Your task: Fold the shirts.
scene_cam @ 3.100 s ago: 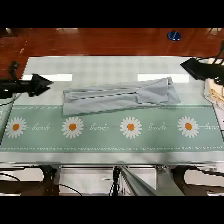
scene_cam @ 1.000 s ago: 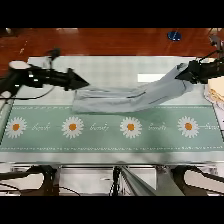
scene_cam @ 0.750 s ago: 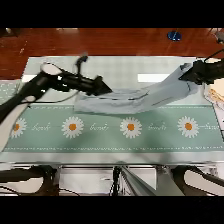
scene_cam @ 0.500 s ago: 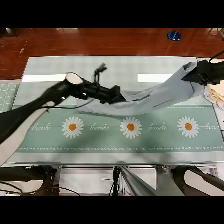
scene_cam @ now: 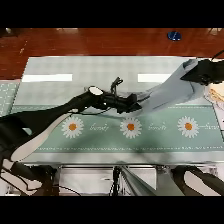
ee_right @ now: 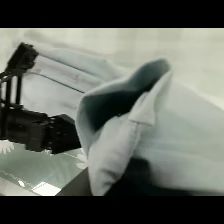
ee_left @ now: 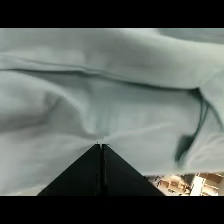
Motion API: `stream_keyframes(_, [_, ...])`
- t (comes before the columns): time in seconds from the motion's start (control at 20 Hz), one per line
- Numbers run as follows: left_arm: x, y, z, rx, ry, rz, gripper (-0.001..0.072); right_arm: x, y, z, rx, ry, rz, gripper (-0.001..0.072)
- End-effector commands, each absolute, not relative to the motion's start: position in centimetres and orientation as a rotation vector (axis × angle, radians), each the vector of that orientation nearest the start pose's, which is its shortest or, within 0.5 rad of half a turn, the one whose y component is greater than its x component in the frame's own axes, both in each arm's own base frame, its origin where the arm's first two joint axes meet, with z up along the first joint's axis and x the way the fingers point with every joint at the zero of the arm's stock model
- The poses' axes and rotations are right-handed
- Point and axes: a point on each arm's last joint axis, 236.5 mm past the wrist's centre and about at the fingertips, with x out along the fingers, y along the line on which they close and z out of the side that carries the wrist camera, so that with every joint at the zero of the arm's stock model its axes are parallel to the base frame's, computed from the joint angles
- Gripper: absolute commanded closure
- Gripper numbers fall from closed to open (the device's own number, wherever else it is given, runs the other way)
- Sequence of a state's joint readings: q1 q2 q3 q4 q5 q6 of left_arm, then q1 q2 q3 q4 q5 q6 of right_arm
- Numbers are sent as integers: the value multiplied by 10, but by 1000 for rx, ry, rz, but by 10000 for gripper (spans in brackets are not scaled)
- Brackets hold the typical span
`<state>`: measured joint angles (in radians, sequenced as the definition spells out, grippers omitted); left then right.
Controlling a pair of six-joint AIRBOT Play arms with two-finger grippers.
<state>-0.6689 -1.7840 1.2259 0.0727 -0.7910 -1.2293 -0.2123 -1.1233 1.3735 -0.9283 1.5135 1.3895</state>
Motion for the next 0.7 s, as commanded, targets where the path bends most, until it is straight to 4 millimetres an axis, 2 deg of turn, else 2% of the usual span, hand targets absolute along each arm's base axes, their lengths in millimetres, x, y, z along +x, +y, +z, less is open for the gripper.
stream_keyframes(0.0, [307, -487, -41, -956, 1420, -859, 683, 348, 93, 166, 391, 1101, 480, 693])
stream_keyframes(0.2, [281, -505, -70, -992, 1539, -817, 683, 352, 107, 170, 400, 1080, 495, 693])
stream_keyframes(0.3, [287, -505, -63, -1005, 1508, -854, 683, 351, 107, 171, 405, 1079, 495, 693])
stream_keyframes(0.35, [295, -499, -50, -1002, 1472, -909, 684, 350, 108, 171, 413, 1085, 498, 693])
stream_keyframes(0.45, [322, -471, -10, -984, 1364, -1035, 686, 348, 112, 173, 424, 1087, 513, 693])
stream_keyframes(0.5, [342, -449, 14, -974, 1296, -1071, 686, 348, 114, 175, 432, 1084, 522, 693])
stream_keyframes(0.6, [388, -384, 73, -949, 1126, -1078, 686, 349, 117, 178, 447, 1078, 533, 693])
stream_keyframes(0.65, [408, -341, 106, -930, 1028, -1062, 686, 349, 120, 177, 439, 1076, 535, 693])
